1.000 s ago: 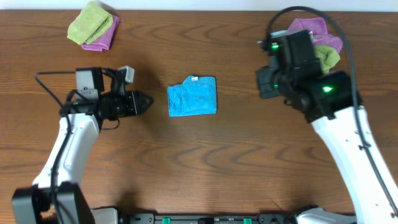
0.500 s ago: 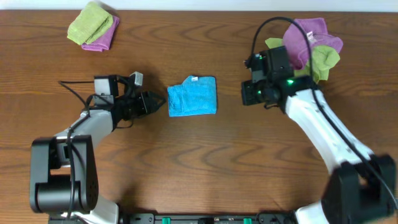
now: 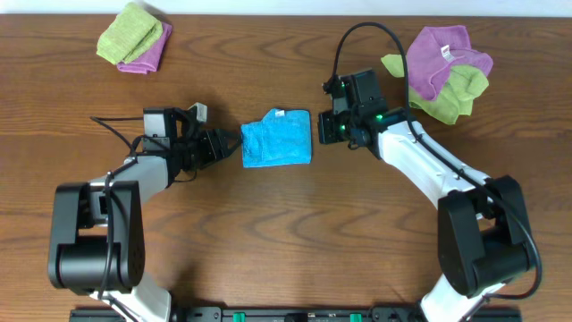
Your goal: Fold the cloth
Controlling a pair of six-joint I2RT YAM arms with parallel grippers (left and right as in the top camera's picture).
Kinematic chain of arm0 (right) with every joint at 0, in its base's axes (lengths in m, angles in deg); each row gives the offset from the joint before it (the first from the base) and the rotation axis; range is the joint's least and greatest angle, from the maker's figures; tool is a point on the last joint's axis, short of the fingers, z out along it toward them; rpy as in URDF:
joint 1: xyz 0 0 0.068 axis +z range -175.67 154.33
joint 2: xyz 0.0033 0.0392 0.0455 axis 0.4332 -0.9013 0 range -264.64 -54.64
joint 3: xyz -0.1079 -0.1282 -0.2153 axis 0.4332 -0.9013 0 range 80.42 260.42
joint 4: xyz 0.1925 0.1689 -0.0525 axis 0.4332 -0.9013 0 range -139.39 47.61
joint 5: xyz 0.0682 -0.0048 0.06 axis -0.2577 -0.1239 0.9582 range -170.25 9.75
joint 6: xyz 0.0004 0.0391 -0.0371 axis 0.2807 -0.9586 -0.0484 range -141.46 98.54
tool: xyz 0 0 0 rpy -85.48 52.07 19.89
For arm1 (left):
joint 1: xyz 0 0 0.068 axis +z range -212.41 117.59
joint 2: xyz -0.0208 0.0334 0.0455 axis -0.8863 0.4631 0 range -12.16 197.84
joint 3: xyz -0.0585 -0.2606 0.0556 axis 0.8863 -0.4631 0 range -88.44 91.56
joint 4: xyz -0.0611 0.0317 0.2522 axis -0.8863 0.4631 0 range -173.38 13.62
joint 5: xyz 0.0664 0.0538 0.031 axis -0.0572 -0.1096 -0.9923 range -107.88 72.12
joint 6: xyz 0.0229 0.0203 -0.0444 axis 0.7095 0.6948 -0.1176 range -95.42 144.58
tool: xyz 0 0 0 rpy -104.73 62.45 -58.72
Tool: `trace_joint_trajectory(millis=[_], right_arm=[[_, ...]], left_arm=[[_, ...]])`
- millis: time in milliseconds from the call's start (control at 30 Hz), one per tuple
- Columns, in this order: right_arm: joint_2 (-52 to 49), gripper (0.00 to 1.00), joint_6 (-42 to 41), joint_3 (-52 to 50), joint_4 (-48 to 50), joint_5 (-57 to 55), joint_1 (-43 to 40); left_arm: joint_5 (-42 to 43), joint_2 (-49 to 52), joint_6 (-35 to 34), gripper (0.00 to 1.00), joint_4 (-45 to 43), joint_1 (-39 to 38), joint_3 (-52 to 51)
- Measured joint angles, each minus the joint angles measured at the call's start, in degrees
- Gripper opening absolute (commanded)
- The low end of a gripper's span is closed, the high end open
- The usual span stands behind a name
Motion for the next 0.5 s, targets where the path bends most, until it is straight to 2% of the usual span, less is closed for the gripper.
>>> trace_joint_trajectory(millis=[500], right_arm=[[-8.1,0.01,-4.9,0.0,7.0,-0.7,1.0]], left_arm=[[-0.5,1.2,-0.6,0.67,-0.8,0.0,0.0]])
